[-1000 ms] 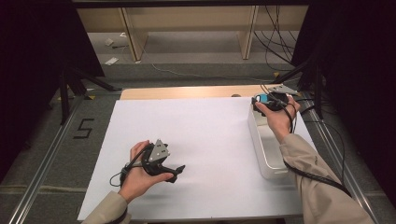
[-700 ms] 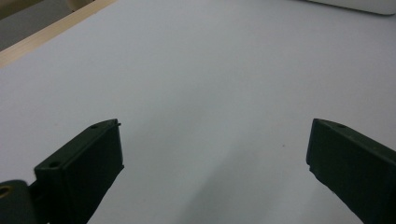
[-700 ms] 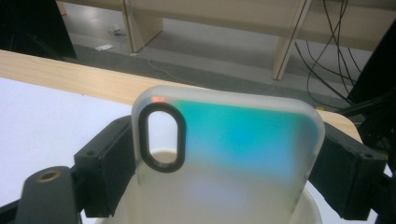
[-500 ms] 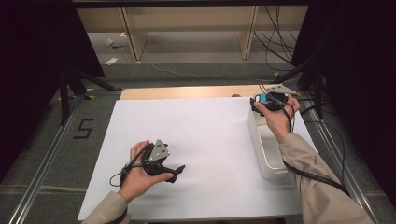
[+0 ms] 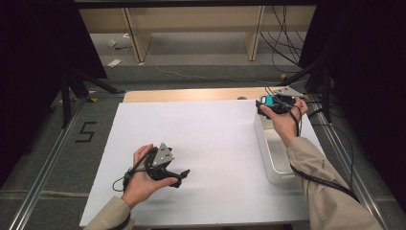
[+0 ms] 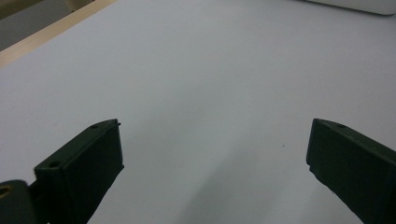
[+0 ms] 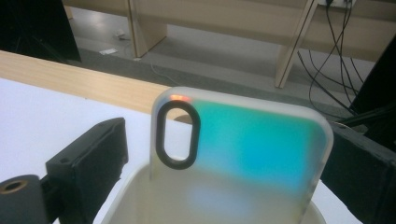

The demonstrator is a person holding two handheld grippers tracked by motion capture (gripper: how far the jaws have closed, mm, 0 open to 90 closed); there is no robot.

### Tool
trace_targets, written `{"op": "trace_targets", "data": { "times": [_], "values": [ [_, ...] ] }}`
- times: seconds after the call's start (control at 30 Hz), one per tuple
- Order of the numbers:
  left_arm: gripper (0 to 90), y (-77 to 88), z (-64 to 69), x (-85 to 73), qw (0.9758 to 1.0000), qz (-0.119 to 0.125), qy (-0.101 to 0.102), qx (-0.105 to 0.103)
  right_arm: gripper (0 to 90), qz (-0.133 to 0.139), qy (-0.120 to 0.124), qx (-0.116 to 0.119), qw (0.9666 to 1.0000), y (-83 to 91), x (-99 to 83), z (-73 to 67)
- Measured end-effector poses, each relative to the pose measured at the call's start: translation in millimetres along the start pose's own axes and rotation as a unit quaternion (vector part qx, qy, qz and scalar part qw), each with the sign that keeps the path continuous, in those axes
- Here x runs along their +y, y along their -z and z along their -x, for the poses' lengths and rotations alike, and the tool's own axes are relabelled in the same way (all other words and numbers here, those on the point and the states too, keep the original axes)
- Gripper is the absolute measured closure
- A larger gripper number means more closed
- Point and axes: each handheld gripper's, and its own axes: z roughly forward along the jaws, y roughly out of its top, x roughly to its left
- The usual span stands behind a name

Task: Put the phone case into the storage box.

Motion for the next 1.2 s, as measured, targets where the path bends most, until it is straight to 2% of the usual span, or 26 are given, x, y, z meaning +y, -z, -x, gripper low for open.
{"op": "trace_targets", "data": {
  "times": [0.53,0.7,1.2],
  "values": [
    [2.9,-0.8,0.2,-0.3,1.0,0.0,0.001,-0.002,4.8,0.02,0.01,-0.017,0.9996,3.3,3.8,4.4],
    [2.9,-1.0,0.1,-0.3,1.0,0.0,0.002,-0.002,4.9,0.027,0.004,-0.021,0.9994,4.7,5.0,7.1],
    [2.9,-0.6,-0.1,0.2,1.0,0.0,0.001,-0.001,5.1,0.04,0.005,-0.014,0.9991,8.6,9.8,6.4]
  ]
}}
